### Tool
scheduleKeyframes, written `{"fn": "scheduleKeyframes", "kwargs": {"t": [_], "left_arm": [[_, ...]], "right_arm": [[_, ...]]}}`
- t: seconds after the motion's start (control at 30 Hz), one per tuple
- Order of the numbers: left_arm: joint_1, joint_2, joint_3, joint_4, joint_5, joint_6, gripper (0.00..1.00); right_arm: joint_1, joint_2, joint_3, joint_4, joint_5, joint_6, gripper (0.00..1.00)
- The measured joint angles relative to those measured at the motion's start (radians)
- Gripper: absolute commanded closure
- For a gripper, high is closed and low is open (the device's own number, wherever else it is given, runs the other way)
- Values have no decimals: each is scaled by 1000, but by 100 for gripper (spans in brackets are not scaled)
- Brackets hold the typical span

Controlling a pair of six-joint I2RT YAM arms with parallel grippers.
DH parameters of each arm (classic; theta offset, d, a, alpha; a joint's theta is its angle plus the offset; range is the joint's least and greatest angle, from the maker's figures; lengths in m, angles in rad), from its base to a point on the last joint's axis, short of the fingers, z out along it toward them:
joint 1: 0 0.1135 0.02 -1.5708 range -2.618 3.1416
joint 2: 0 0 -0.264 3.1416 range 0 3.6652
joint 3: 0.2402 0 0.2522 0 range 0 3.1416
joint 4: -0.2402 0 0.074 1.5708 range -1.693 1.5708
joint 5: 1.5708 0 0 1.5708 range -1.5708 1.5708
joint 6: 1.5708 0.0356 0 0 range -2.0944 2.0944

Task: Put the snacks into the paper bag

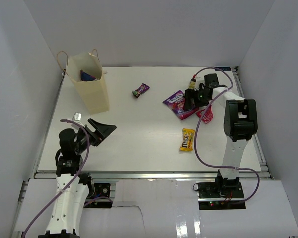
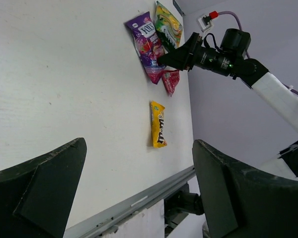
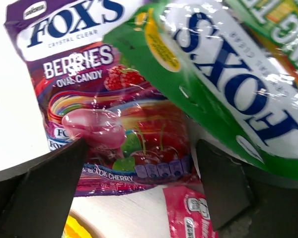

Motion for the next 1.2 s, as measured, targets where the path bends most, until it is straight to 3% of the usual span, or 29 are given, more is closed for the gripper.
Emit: {"fn": "scheduleKeyframes", "kwargs": {"t": [0.03,0.07,0.17,0.27,0.37,0.63,0.87,1.0,1.2], "left_arm": [[0,-4,-13,11,10,-19,2],[0,-5,-27,27,20,-39,2],[-10,11,-77,109,44,-106,2],[-63,72,-129,204,34,-164,2],[-204,180,-144,285,-8,-196,2],[-510,673,-19,505,-124,-196,2],[-628,1017,249,619,-169,-179,2],[-677,1126,348,655,-178,-179,3],[-697,1169,355,653,-190,-205,30]], "right_arm": [[3,0,-1,1,-6,-6,12],[7,1,-2,1,-14,-14,28],[13,13,-2,-5,-78,-35,57],[13,24,-2,-22,-171,-52,74],[14,22,-14,-39,-272,-84,92],[24,-48,-150,-89,-508,-106,92],[86,-212,-264,-69,-621,-61,92],[137,-277,-326,-20,-678,-3,92],[150,-333,-403,65,-746,84,88]]}}
